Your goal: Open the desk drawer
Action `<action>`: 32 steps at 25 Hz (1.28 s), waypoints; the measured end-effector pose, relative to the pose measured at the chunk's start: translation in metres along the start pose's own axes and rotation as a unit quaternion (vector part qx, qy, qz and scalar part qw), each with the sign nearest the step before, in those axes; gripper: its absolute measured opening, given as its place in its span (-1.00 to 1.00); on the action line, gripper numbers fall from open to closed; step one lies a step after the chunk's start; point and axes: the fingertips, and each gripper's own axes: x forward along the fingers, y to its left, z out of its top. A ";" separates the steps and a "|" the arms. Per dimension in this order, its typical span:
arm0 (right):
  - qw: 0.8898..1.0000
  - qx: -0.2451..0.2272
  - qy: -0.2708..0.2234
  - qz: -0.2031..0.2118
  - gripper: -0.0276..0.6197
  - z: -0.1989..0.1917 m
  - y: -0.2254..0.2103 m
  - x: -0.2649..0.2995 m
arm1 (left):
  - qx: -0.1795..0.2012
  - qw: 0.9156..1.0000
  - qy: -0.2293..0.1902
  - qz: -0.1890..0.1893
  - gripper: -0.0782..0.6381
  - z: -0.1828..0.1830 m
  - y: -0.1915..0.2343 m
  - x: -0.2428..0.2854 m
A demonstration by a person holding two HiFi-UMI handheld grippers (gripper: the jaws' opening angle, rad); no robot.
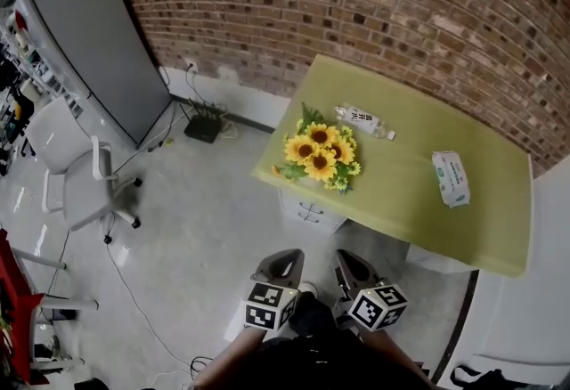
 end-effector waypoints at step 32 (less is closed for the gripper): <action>0.997 0.048 0.062 -0.019 -0.87 -0.085 -0.070 0.092 | -0.062 0.997 0.035 -0.009 -0.75 -0.070 0.100 0.075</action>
